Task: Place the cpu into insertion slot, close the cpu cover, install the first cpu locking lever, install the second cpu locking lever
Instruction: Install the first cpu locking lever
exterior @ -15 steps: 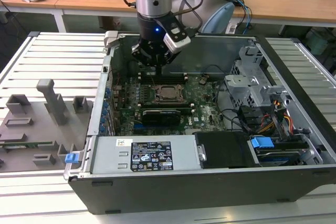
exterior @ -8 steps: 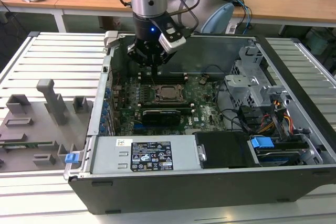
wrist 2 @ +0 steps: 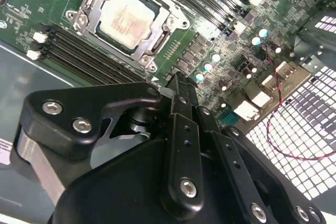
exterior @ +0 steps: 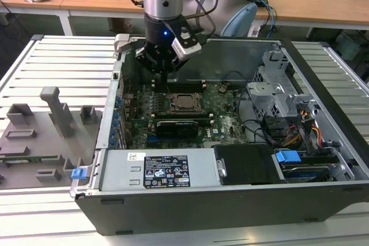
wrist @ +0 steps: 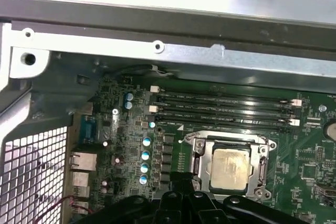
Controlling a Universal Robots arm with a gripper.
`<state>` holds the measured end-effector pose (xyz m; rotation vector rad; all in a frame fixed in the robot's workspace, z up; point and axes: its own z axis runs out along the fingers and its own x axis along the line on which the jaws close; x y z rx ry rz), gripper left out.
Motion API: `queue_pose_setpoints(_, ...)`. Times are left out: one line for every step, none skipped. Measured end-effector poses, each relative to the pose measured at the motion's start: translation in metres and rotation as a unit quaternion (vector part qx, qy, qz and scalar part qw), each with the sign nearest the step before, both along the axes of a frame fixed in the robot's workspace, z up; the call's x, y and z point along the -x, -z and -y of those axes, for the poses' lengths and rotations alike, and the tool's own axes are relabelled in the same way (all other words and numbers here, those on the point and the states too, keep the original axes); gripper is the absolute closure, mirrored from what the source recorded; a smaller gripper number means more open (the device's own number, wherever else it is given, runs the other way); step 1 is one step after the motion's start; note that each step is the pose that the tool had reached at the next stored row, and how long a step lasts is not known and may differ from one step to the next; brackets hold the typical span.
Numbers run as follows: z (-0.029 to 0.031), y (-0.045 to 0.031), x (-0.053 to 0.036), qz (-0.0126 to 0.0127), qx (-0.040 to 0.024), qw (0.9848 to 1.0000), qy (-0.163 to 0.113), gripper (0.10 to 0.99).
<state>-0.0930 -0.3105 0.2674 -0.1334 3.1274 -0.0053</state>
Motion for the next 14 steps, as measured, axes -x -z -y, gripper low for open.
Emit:
queue_pose_setpoints(0.0000, 0.0002, 0.0008, 0.0001, -0.0001, 1.0000, 0.000, 0.980)
queue_pose_setpoints(0.0000, 0.0001, 0.0023, 0.0001, -0.0001, 1.0000, 0.000, 0.980)
queue_pose_setpoints(0.0000, 0.0002, 0.0032, 0.0000, -0.0001, 1.0000, 0.000, 0.980)
queue_pose_setpoints(0.0000, 0.0001, 0.0047, 0.0000, 0.0000, 1.0000, 0.000, 0.980)
queue_pose_setpoints(0.0000, 0.0002, 0.0061, 0.0001, -0.0001, 1.0000, 0.000, 0.980)
queue_pose_setpoints(0.0000, 0.0003, 0.0073, 0.0002, -0.0001, 1.0000, 0.000, 0.980)
queue_pose_setpoints(-0.0001, 0.0003, 0.0077, 0.0002, -0.0001, 1.0000, 0.000, 0.980)
queue_pose_setpoints(-0.0001, 0.0003, 0.0084, 0.0002, 0.0000, 1.0000, 0.000, 0.980)
queue_pose_setpoints(-0.0003, 0.0003, 0.0094, 0.0002, 0.0000, 1.0000, 0.000, 0.980)
queue_pose_setpoints(-0.0006, 0.0004, 0.0102, 0.0002, 0.0001, 1.0000, 0.000, 0.980)
queue_pose_setpoints(-0.0019, 0.0006, 0.0103, 0.0002, 0.0000, 1.0000, 0.000, 0.980)
queue_pose_setpoints(-0.0031, 0.0008, 0.0104, 0.0002, 0.0000, 1.0000, 0.000, 0.980)
queue_pose_setpoints(-0.0042, 0.0010, 0.0104, 0.0002, 0.0000, 1.0000, 0.000, 0.980)
queue_pose_setpoints(-0.0055, 0.0014, 0.0106, 0.0002, 0.0000, 1.0000, 0.000, 0.980)
